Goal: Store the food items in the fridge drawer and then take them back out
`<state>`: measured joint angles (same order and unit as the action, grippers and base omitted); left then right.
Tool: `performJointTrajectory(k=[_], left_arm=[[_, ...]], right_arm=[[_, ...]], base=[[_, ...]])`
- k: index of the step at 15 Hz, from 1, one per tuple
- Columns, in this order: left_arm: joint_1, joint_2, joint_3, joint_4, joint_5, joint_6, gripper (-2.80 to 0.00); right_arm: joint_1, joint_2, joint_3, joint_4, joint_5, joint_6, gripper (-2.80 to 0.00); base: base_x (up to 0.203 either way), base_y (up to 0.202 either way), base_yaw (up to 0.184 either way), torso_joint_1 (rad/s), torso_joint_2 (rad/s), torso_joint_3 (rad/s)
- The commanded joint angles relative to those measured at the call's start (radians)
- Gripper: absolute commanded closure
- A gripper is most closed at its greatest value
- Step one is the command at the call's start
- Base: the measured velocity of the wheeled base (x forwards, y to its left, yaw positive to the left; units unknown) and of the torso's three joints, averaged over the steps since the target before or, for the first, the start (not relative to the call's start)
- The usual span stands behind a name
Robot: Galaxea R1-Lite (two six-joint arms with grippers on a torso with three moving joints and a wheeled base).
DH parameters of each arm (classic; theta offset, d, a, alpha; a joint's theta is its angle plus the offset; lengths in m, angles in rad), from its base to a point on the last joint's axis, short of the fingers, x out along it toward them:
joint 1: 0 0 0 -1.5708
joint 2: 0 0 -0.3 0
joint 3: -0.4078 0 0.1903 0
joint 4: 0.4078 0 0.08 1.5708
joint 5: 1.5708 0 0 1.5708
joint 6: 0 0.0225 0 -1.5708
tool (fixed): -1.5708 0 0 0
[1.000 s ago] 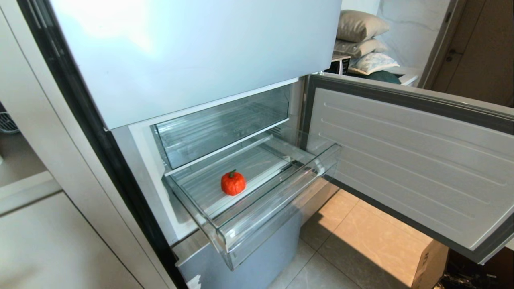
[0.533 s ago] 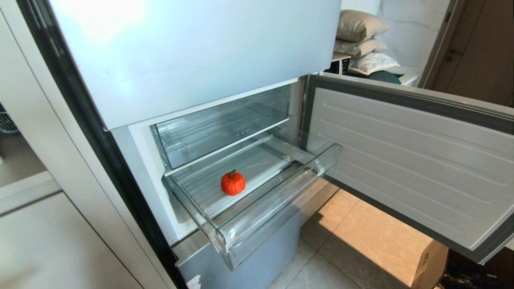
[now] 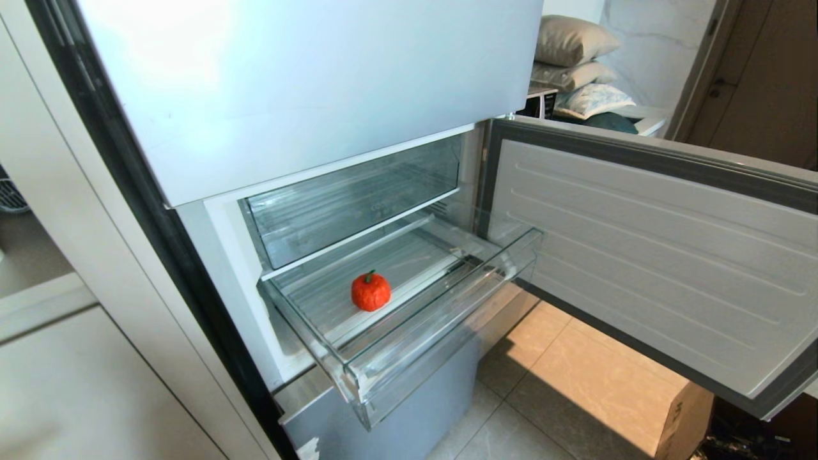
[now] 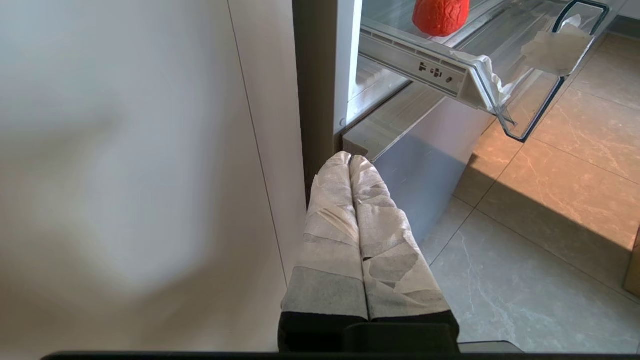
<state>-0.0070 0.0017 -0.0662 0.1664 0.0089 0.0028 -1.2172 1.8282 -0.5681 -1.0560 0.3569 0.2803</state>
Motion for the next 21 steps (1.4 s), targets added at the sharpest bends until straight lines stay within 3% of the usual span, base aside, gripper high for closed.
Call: performJointTrajectory(k=[1, 6, 21], left_arm=[[0.0, 0.0, 0.0, 0.001, 0.0, 0.0, 0.0], [0.001, 0.0, 0.0, 0.001, 0.0, 0.0, 0.0], [0.0, 0.0, 0.0, 0.001, 0.0, 0.0, 0.0]], right_arm=[[0.061, 0.095, -0.055, -0.009, 0.003, 0.003, -2.8], [0.157, 0.141, -0.087, -0.03, -0.001, 0.0, -2.8], [0.176, 0.308, -0.17, -0.032, -0.047, -0.023, -2.8]], base=[[0.0, 0.0, 0.0, 0.0, 0.0, 0.0], [0.0, 0.0, 0.0, 0.0, 0.0, 0.0], [0.0, 0.0, 0.0, 0.0, 0.0, 0.0]])
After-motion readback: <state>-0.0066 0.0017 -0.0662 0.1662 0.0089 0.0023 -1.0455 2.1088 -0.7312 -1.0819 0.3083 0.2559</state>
